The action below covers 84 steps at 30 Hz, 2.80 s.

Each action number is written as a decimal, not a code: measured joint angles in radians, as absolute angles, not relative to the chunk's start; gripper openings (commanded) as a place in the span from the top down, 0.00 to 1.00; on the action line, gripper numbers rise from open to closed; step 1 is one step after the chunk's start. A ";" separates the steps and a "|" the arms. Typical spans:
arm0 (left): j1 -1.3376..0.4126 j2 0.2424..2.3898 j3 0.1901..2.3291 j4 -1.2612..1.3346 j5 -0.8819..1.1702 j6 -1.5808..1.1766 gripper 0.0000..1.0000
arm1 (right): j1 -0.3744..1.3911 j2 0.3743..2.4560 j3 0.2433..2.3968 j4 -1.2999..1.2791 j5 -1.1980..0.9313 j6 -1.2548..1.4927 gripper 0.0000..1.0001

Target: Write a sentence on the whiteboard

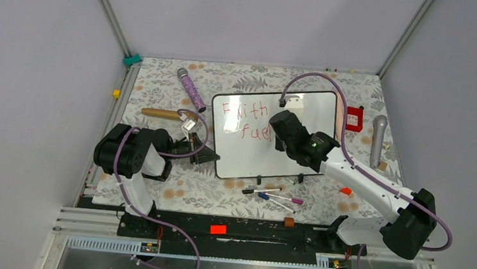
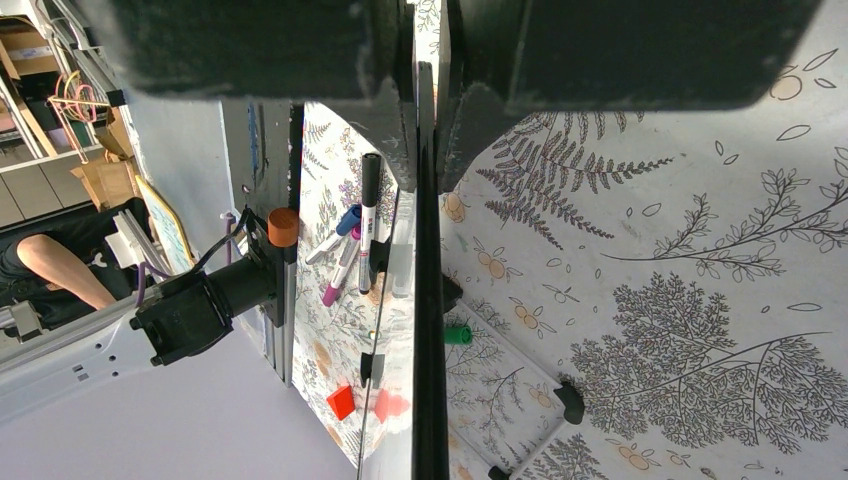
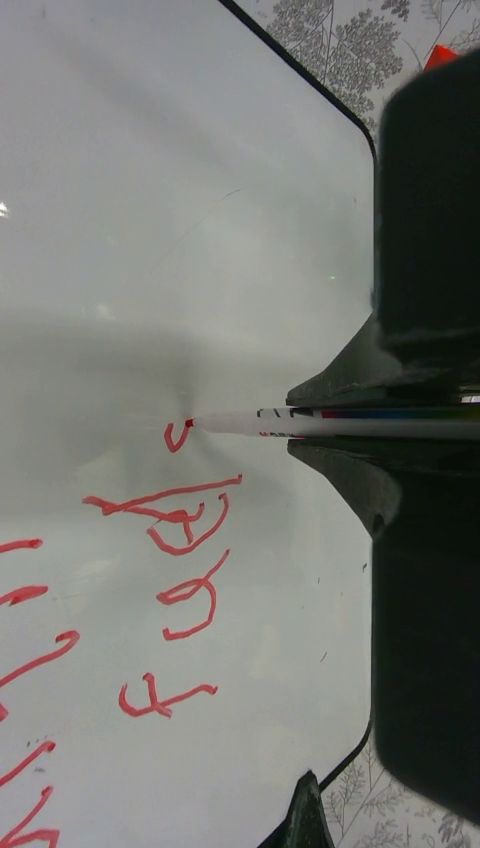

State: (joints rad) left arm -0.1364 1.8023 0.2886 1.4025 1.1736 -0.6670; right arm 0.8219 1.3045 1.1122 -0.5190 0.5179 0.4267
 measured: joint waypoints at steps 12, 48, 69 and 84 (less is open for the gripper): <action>-0.136 1.802 0.289 1.405 1.174 -0.667 1.00 | 0.822 1.297 1.099 -0.572 0.536 0.435 1.00; -0.137 1.802 0.289 1.408 1.174 -0.663 1.00 | 1.042 1.231 1.018 -0.458 0.521 0.481 1.00; -0.137 1.802 0.289 1.408 1.175 -0.663 1.00 | 1.192 1.423 1.058 -0.406 0.720 0.513 1.00; -0.137 1.802 0.289 1.408 1.175 -0.663 1.00 | 1.192 1.538 1.165 -0.495 0.796 0.534 1.00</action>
State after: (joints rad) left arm -0.1368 1.8023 0.2886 1.4078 1.1748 -0.6628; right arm 1.1915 1.5379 1.1648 -0.4950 0.7959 0.5343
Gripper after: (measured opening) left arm 0.054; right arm 0.155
